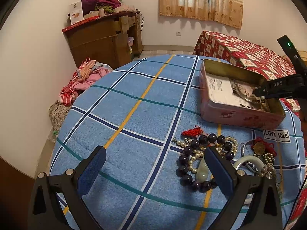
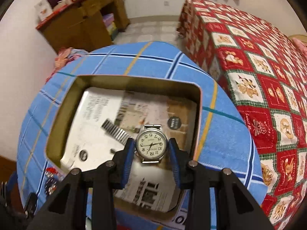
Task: Organize jewelry
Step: 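Carry the watch with the right gripper into the pink tin and release, then move the right gripper back toward the green jade bangle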
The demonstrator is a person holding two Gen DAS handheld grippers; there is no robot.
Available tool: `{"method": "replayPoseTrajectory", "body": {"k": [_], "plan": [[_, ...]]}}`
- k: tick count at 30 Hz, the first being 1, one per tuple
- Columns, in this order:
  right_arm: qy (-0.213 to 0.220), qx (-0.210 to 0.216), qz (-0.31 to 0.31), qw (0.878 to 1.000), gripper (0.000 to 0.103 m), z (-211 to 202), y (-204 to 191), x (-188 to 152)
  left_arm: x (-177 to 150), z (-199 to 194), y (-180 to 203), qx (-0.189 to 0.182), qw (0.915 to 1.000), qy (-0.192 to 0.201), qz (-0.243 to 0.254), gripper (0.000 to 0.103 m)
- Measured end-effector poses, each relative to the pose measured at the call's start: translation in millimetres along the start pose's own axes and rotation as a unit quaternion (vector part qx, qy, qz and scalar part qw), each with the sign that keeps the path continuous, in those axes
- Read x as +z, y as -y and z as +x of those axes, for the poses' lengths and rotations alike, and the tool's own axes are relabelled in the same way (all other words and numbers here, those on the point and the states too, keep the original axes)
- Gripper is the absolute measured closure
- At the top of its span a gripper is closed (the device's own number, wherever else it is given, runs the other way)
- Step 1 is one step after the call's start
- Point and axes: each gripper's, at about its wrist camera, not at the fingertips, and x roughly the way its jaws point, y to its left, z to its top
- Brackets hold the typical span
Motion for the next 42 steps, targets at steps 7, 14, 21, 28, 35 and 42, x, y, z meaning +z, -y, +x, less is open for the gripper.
{"method": "replayPoseTrajectory", "body": {"k": [7,14,21,28,35,42], "plan": [[-0.009,-0.017,-0.041,0.999,0.064,-11,-10,2,3,8,-2,-0.004,1.0000,-0.003,-0.006,0.001],[-0.033,-0.026,-0.037,0.998,0.064,17,-15,17,3,10,-1,-0.006,1.0000,-0.004,-0.003,0.001],[0.017,-0.011,-0.024,1.000,0.055,19,-14,18,4,10,-1,-0.009,0.9999,-0.004,-0.003,0.001],[0.097,0.004,0.019,0.995,0.038,-26,-1,4,7,8,-2,-0.005,1.0000,-0.001,0.001,0.001],[0.146,-0.025,0.080,0.986,0.038,-76,31,-61,8,2,-3,0.006,0.9999,0.009,0.000,0.001],[0.142,-0.039,0.084,0.985,0.046,-89,29,-125,4,-20,8,0.001,0.9999,0.016,0.007,0.001]]}}
